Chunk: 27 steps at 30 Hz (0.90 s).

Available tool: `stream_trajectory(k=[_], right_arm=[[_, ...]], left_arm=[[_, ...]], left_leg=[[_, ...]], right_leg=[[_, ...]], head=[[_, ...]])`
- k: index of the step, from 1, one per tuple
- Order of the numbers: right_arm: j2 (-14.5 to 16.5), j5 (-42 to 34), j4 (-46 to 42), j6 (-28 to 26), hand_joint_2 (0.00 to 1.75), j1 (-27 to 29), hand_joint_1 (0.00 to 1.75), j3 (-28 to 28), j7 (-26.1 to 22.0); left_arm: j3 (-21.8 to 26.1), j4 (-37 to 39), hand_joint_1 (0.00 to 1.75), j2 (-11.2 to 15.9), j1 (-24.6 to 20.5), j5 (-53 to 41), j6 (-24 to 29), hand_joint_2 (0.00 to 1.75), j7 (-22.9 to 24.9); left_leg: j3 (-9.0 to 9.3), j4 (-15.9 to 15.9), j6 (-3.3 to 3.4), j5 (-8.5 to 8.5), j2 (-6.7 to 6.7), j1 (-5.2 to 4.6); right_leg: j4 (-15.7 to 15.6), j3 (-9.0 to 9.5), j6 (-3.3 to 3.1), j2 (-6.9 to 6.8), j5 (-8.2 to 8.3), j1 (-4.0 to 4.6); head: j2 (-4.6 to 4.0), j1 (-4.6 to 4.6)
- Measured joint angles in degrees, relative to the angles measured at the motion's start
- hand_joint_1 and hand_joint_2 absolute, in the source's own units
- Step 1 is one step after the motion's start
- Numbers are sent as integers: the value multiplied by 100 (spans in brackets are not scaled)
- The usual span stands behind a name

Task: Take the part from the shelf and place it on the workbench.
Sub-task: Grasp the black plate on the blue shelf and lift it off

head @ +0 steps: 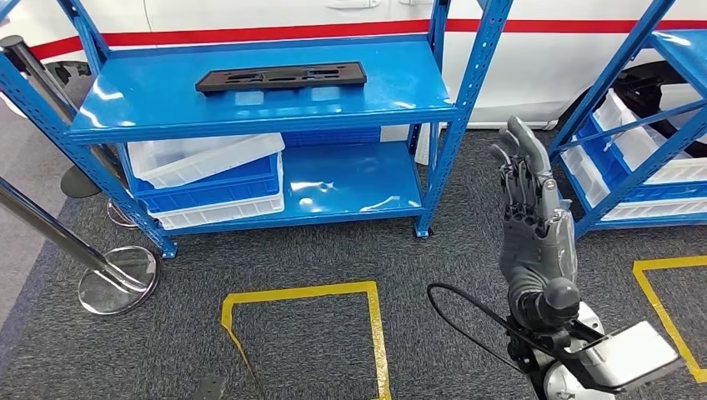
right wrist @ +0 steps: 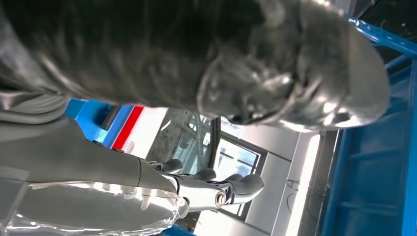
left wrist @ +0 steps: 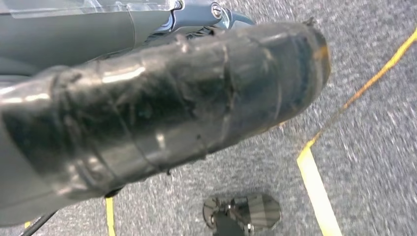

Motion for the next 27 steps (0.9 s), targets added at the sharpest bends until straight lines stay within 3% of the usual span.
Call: stream_trajectory(k=[1,2,5,7,9,11,13,15,16,17,18,20,22,24,27], right_arm=[[-21,21,-19,3,0,3,0,11,3],[-39,45,-35,6,0,4,0,21,5],[-77,104,-90,8,0,-3,0,46,18],[-94,155,-120,15,0,-6,0,61,39],[-103,210,-142,24,0,-7,0,85,65],[-110,249,-159,34,0,-11,0,102,85],[-113,276,-180,44,0,-16,0,110,99],[-113,287,-189,48,0,-16,0,136,112],[-113,290,-189,48,0,-15,0,152,118],[-113,293,-189,46,0,-14,0,166,122],[-113,297,-189,45,0,-14,0,178,124],[-113,303,-190,41,0,-15,0,196,126],[-119,307,-191,35,0,-16,0,205,128],[-131,310,-192,30,0,-17,0,224,130],[-145,333,-195,24,0,-18,0,250,136]], left_arm=[[0,1,0,-1,0,-3,3,0,0],[0,1,0,-2,0,-7,7,0,0],[0,3,0,-8,-4,-25,6,0,-1],[-1,8,0,0,-18,-33,4,0,-1],[-1,10,0,5,-29,-37,1,0,2],[-2,10,0,1,-38,-42,-5,0,9],[-2,10,0,-5,-51,-46,-8,0,19],[-2,10,0,-6,-56,-47,-8,0,27],[-2,10,0,-6,-52,-47,-8,0,33],[-2,10,0,-6,-46,-47,-8,0,38],[-3,10,0,-6,-43,-47,-8,0,43],[-4,10,0,1,-50,-47,-8,0,46],[-4,10,0,12,-70,-47,-8,0,47],[-5,11,0,18,-85,-46,-8,0,52],[-7,12,0,17,-71,-45,-8,0,73]], left_leg=[[3,6,-6,-8,-2,5],[11,17,-21,-24,-8,16],[21,127,-143,-130,-39,65],[-28,213,-242,-188,-57,60],[-59,222,-302,-189,-64,57],[-90,292,-334,-253,-49,73],[-319,767,-333,-510,-28,70],[-730,1548,-305,-815,-21,44],[-896,1828,-279,-869,-21,23],[-971,1909,-238,-812,-21,-4],[-939,1771,-180,-648,-20,-39],[-661,1081,-7,-218,38,-140],[-436,517,120,-12,128,-228],[-395,353,143,-1,128,-270],[-290,148,138,102,57,-203]], right_leg=[[185,-122,21,0,4,-19],[180,-154,44,-1,115,-40],[-673,174,121,4,665,-87],[-976,278,62,26,719,-73],[-966,239,-69,45,681,-48],[-969,232,-156,39,676,-39],[-977,243,-224,17,671,-21],[-977,246,-268,-8,660,26],[-976,252,-285,-19,654,55],[-976,264,-301,-27,646,85],[-976,285,-316,-38,637,114],[-981,334,-346,-64,617,157],[-988,340,-344,-97,612,178],[-1010,325,-306,-136,631,166],[-922,299,-218,-135,543,170]], head=[[-1,0],[-1,-1],[-1,14],[-1,28],[-1,24],[-1,13],[0,3],[0,0],[0,1],[-1,1],[-1,1],[-1,7],[0,20],[0,23],[-1,30]])
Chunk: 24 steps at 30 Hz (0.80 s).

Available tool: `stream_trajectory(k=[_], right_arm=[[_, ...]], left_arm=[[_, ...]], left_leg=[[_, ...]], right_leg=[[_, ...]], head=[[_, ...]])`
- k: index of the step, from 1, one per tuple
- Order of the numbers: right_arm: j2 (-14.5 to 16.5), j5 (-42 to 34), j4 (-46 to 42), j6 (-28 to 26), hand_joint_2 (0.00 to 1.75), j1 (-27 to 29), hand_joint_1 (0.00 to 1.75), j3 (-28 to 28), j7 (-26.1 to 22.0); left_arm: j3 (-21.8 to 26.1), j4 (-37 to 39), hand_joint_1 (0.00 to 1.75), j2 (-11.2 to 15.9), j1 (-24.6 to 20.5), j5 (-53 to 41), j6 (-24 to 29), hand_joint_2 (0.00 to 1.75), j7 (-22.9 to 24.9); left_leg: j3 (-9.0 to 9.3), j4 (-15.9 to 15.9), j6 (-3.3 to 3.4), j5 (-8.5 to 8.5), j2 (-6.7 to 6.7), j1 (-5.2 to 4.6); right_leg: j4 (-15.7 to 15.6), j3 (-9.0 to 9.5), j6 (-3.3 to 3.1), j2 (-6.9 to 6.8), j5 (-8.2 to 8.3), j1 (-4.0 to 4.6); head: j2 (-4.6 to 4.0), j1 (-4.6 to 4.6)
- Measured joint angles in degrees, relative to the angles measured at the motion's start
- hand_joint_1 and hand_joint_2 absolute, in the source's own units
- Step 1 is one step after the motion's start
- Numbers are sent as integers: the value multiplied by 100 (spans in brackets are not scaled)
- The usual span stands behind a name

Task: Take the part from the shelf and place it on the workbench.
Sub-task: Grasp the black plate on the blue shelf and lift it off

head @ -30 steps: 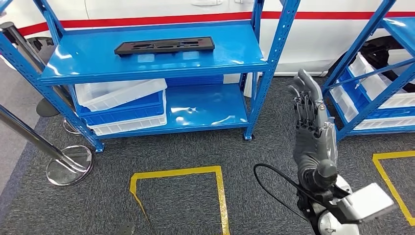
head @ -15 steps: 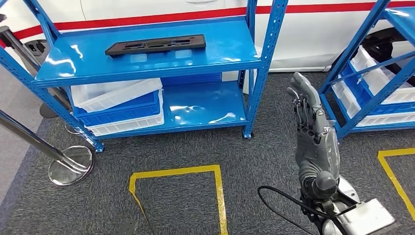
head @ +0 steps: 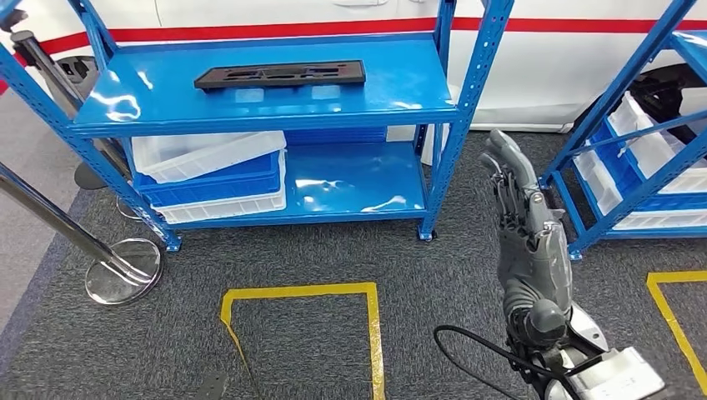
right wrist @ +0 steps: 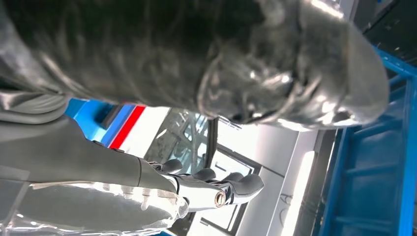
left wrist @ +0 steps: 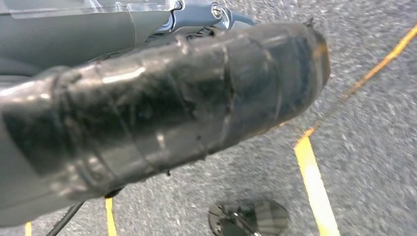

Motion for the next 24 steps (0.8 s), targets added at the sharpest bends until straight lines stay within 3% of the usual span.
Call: stream_trajectory(k=[3,4,5,6,7,9,11,13,14,16,18,20,21,22,24], right_arm=[[-18,26,1,-4,0,9,0,7,23],[-26,32,1,-4,0,19,0,12,36],[-33,37,2,-4,0,28,0,19,48],[-37,41,2,-4,0,32,0,25,55],[-39,46,2,-4,0,32,0,30,62],[-40,55,2,-5,0,34,0,39,76],[-42,60,-1,-7,0,43,0,46,95],[-44,61,-3,-8,0,46,0,52,103],[-45,62,-3,-7,0,44,0,58,103],[-45,62,-3,-4,0,41,0,73,104],[-46,63,-3,-4,0,48,0,86,103],[-46,63,0,-4,0,54,0,97,103],[-46,62,2,-4,0,54,0,106,103],[-46,62,3,-4,0,55,0,116,103],[-46,62,4,-4,0,54,0,133,103]], left_arm=[[-2,0,0,-2,-9,-1,-1,0,9],[-3,0,0,-3,-5,-2,-2,0,12],[-4,0,0,-4,4,-2,-3,0,16],[-6,0,0,-5,13,-2,-5,0,20],[-7,0,0,-8,18,-2,-6,0,25],[-8,0,0,-11,7,-2,-7,0,30],[-9,0,0,-12,-9,0,-7,0,37],[-12,2,0,-10,3,2,-8,0,42],[-14,3,0,-10,16,4,-9,0,44],[-17,4,0,-18,20,5,-10,0,45],[-19,4,0,-31,0,4,-13,0,45],[-20,4,0,-34,-5,4,-13,0,45],[-21,4,0,-34,1,4,-13,0,45],[-21,4,0,-34,8,4,-13,0,45],[-21,4,0,-34,10,4,-13,0,45]], left_leg=[[44,-83,18,52,-80,42],[40,-76,13,50,-121,49],[36,-62,1,44,-170,59],[34,-38,-20,33,-221,74],[31,-3,-51,15,-279,95],[-13,105,-134,-36,-389,125],[-98,177,-225,-50,-492,139],[-157,164,-306,-19,-589,159],[-177,178,-336,-26,-560,166],[-319,452,-379,-190,-362,161],[-635,1094,-408,-496,-166,164],[-897,1595,-422,-637,-133,173],[-911,1605,-420,-574,-124,172],[-816,1403,-410,-418,-102,171],[-452,682,-359,-76,92,135]], right_leg=[[842,-373,99,80,-448,-54],[1133,-511,132,86,-548,-84],[1267,-575,165,88,-548,-115],[1188,-534,195,93,-440,-142],[915,-394,226,117,-253,-172],[231,-45,267,328,7,-224],[-69,95,236,498,29,-231],[-84,85,152,435,37,-208],[-108,92,112,382,50,-206],[-161,113,33,258,73,-221],[-175,123,-18,116,69,-198],[-174,128,-42,-22,54,-175],[-173,134,-47,-82,45,-167],[-172,145,-46,-138,35,-160],[-174,186,-24,-245,6,-140]], head=[[1,16],[1,17],[1,17],[2,16],[1,17],[0,21],[0,17],[0,11],[0,10],[0,-28],[0,-61],[1,-60],[1,-61],[1,-61],[1,-60]])
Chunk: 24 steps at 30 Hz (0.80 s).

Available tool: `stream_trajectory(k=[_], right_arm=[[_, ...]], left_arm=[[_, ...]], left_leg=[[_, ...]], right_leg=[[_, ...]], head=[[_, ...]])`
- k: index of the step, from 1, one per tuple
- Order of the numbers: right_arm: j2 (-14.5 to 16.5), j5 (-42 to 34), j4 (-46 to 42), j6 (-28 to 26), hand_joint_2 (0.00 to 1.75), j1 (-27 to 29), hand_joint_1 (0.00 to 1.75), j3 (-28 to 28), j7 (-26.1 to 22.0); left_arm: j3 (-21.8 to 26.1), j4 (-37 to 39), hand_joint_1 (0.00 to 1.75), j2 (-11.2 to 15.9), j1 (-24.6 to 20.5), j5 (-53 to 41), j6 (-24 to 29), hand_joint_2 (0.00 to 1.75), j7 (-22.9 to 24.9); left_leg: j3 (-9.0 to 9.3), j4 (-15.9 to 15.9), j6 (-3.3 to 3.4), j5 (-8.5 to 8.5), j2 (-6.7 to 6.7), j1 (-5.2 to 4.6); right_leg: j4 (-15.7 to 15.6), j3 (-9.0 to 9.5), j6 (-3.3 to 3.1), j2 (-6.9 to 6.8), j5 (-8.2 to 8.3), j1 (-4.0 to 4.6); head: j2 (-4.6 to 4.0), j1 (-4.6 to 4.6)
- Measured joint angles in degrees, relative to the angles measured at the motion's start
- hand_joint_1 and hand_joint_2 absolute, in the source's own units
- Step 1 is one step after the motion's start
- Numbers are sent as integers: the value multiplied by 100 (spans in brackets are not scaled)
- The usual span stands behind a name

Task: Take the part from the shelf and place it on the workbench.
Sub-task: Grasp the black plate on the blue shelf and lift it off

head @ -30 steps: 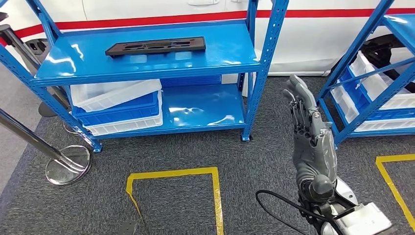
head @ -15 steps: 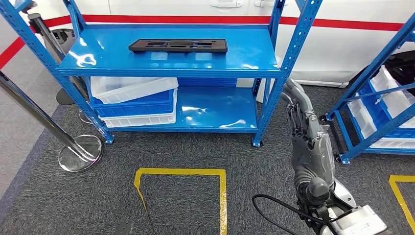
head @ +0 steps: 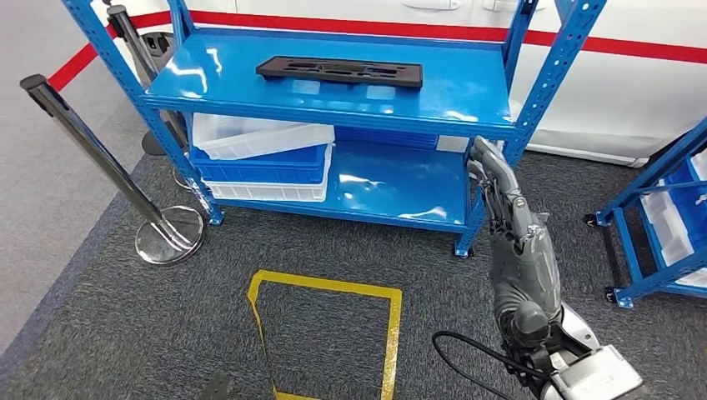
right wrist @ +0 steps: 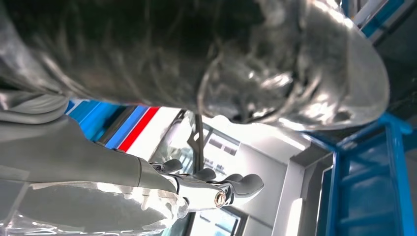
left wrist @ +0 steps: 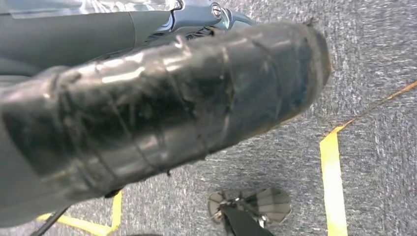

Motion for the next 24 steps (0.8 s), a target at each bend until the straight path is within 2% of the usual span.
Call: stream_trajectory(k=[1,2,3,5,6,7,8,10,11,12,13,15,16,18,21,22,24], right_arm=[[-1,0,0,0,0,-2,0,4,1],[-1,0,0,0,0,-3,0,6,2],[-2,1,0,0,0,-4,0,9,4],[-2,0,0,1,0,-5,0,17,7],[-3,0,1,2,0,-8,0,22,8],[-7,-1,2,2,0,-11,0,28,9],[-15,-1,3,2,0,-13,0,32,10],[-34,-9,10,2,0,1,0,38,13],[-40,-20,15,2,0,13,0,39,13],[-42,-32,19,2,0,22,0,41,13],[-42,-43,21,2,0,27,0,42,12],[-42,-53,22,2,0,25,0,43,8],[-42,-59,24,3,0,23,0,44,6],[-42,-84,28,4,0,24,0,45,-1],[-42,-135,31,21,0,22,0,48,-13],[-43,-145,31,31,0,19,0,48,-15],[-44,-153,32,51,0,18,0,49,-19]], left_arm=[[-1,0,0,-1,-7,0,0,0,0],[-1,0,0,-2,-16,0,0,0,0],[-2,0,0,-3,-22,1,0,0,0],[-3,0,0,-4,-17,1,0,0,0],[-4,0,0,-8,-10,2,0,0,0],[-5,0,0,-12,-8,2,-1,0,1],[-5,0,0,-15,-13,3,-2,0,2],[-7,0,0,-17,-25,6,-7,0,6],[-7,0,0,-17,-28,8,-10,0,8],[-7,0,0,-17,-26,8,-14,0,9],[-7,0,0,-18,-23,8,-17,0,10],[-7,0,0,-21,-20,7,-20,0,11],[-8,0,0,-23,-23,8,-20,0,11],[-9,0,0,-24,-26,9,-21,0,10],[-9,0,0,-11,-17,16,-23,0,9],[-10,0,0,-7,-18,17,-25,0,9],[-13,0,0,-11,-28,17,-28,0,9]], left_leg=[[149,-299,37,96,105,-33],[228,-467,72,123,183,-64],[237,-510,99,100,198,-92],[239,-541,149,120,74,-92],[259,-575,175,138,15,-79],[281,-610,205,158,-33,-61],[300,-638,234,173,-75,-44],[305,-649,268,177,-151,-37],[306,-643,277,171,-193,-40],[310,-634,279,164,-235,-41],[317,-619,275,151,-274,-40],[326,-576,245,112,-336,-33],[316,-538,218,89,-360,-39],[279,-502,161,72,-387,-50],[245,-468,85,36,-371,-52],[205,-369,56,-36,-334,-50],[-41,180,-4,-332,-240,-31]], right_leg=[[1,16,21,-51,-15,15],[-2,29,46,-99,-26,28],[-8,38,72,-148,-33,39],[-31,69,129,-247,-49,51],[3,71,159,-226,-94,44],[132,25,184,-141,-186,41],[386,-89,202,-11,-329,32],[1125,-463,207,238,-641,25],[1412,-629,205,290,-705,25],[1504,-708,201,312,-657,24],[1376,-683,195,321,-501,21],[699,-415,176,344,-95,8],[373,-276,163,367,27,6],[96,-166,128,409,70,12],[46,-154,48,403,91,2],[25,-141,22,392,101,-9],[3,-120,-17,361,104,-11]], head=[[-1,1],[-1,4],[-1,5],[-1,5],[-1,7],[-1,13],[-1,22],[-1,38],[-1,42],[-1,42],[-1,43],[-1,44],[-1,43],[0,39],[0,34],[-1,14],[-1,-21]])
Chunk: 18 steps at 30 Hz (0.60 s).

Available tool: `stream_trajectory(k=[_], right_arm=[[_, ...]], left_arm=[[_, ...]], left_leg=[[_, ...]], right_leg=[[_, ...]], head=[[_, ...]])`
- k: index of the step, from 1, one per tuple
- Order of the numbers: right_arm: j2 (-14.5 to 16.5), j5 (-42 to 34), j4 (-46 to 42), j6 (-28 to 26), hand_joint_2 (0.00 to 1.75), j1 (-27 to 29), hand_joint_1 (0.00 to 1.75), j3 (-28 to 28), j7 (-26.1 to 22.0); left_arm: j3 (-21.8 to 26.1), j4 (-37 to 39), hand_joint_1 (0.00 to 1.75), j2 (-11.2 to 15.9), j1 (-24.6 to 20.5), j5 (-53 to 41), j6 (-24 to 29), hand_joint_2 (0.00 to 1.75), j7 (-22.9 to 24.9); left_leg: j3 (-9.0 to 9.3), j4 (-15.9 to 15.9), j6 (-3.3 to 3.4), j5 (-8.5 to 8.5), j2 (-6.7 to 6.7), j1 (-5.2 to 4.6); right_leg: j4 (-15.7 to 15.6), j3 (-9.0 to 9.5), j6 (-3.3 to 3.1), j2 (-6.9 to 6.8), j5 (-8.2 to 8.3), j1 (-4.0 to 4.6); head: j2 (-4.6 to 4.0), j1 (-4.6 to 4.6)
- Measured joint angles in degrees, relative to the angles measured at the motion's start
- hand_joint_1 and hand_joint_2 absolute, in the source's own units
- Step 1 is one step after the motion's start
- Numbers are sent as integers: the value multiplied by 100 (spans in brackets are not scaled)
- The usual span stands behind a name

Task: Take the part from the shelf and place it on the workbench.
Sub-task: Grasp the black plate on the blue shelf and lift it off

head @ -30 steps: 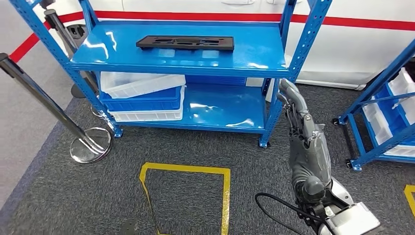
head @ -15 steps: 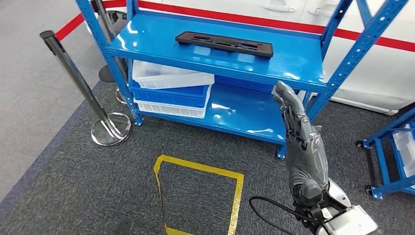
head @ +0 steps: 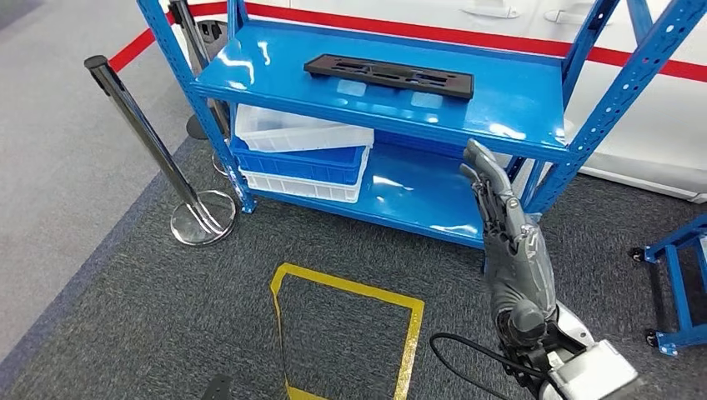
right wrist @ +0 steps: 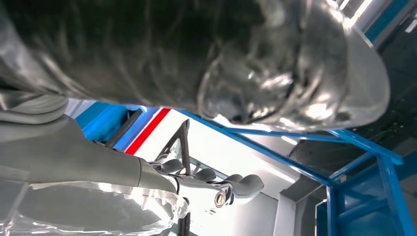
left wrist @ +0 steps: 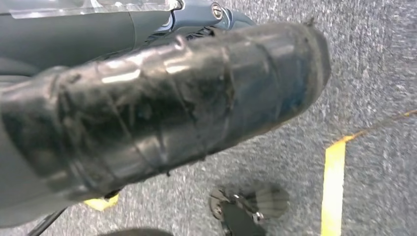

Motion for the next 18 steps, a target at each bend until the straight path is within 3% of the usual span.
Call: stream_trajectory(k=[2,3,4,5,6,8,10,13,15,17,18], right_arm=[[0,-8,6,15,0,3,0,2,-5],[0,-14,10,20,0,5,0,3,-8],[0,-21,13,24,0,6,0,3,-11],[0,-29,15,28,0,6,0,3,-16],[0,-37,16,33,0,5,0,3,-20],[0,-50,16,41,0,5,0,3,-28],[0,-58,20,43,0,7,0,3,-29],[-3,-60,24,43,0,7,0,1,-32],[-9,-60,27,43,0,7,0,-1,-34],[-13,-64,34,43,0,20,0,-2,-32],[-15,-68,40,43,0,29,0,-2,-30]], left_arm=[[-1,0,0,-5,-4,-1,-1,0,1],[-1,0,0,-6,1,0,2,0,1],[-2,0,0,-6,4,0,5,0,1],[-2,0,0,-5,4,0,10,0,2],[-2,0,0,-4,-3,-2,17,0,2],[-4,0,0,-2,-28,-7,26,0,2],[-8,0,0,-1,-48,-13,31,0,3],[-17,0,0,-1,-48,-20,34,0,6],[-21,0,0,-2,-56,-25,35,0,7],[-23,0,0,-1,-67,-27,34,0,7],[-23,0,0,-2,-66,-28,31,0,7]], left_leg=[[-347,705,-37,-260,40,20],[-435,863,-40,-261,48,23],[-418,804,-32,-158,51,22],[-287,523,-8,32,53,18],[-93,112,32,231,61,8],[238,-562,110,442,81,-31],[320,-736,151,429,85,-66],[391,-850,216,479,78,-31],[449,-922,266,508,80,-3],[459,-915,298,493,75,-5],[461,-899,299,477,70,-5]], right_leg=[[1,2,-21,-24,-6,13],[1,6,-26,-31,-9,18],[2,13,-28,-33,-12,22],[1,26,-29,-34,-15,26],[0,39,-28,-34,-20,28],[-1,45,0,-35,-31,43],[-12,40,55,-38,-32,43],[38,38,150,-41,-78,41],[465,-153,188,-34,-321,29],[1168,-516,216,-25,-622,15],[1397,-647,228,-24,-661,10]], head=[[0,-12],[0,-13],[0,-13],[0,-14],[0,-14],[0,-10],[0,-7],[0,-2],[0,7],[0,11],[0,11]])
